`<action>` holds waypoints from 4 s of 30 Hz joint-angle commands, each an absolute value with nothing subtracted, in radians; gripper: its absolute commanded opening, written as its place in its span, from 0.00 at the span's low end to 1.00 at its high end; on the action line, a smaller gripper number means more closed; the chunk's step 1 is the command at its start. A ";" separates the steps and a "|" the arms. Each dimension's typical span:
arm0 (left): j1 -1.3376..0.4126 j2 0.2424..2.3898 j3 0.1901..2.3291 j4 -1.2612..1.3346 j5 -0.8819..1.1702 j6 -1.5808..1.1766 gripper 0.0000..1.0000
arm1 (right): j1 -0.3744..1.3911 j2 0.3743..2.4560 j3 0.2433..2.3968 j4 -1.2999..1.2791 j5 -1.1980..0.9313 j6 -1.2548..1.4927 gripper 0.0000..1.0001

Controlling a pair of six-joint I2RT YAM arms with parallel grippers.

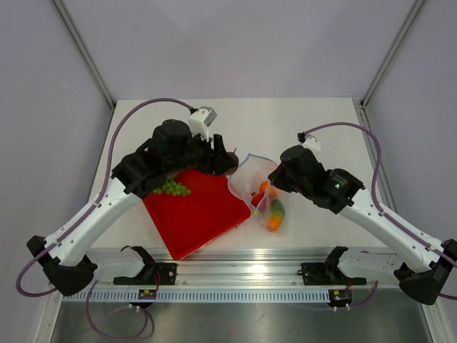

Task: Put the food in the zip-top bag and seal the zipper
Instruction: Place the fake fruit in the zipper food storage bag, then pick up the fake fruit from the bin.

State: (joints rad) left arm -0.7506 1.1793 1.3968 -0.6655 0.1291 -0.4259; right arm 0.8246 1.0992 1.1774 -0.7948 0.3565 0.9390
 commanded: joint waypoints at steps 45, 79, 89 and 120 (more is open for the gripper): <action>-0.069 1.238 1.197 -0.856 -0.388 -0.637 0.75 | 0.833 1.028 1.163 -0.796 0.368 0.942 0.00; -0.021 1.334 0.994 -0.719 -0.417 -0.753 0.40 | 0.833 0.977 1.140 -0.824 0.397 0.954 0.00; -0.023 1.313 1.051 -0.716 -0.407 -0.687 0.00 | 0.833 0.971 1.134 -0.830 0.402 0.959 0.00; -0.147 1.055 1.309 -0.786 0.159 -0.322 0.00 | 0.833 1.020 1.150 -0.798 0.367 0.963 0.00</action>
State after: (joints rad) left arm -0.1440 1.1084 1.2724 -0.8368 0.0540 -0.3603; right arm 0.8246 1.0233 1.1286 -0.8238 0.3542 0.9493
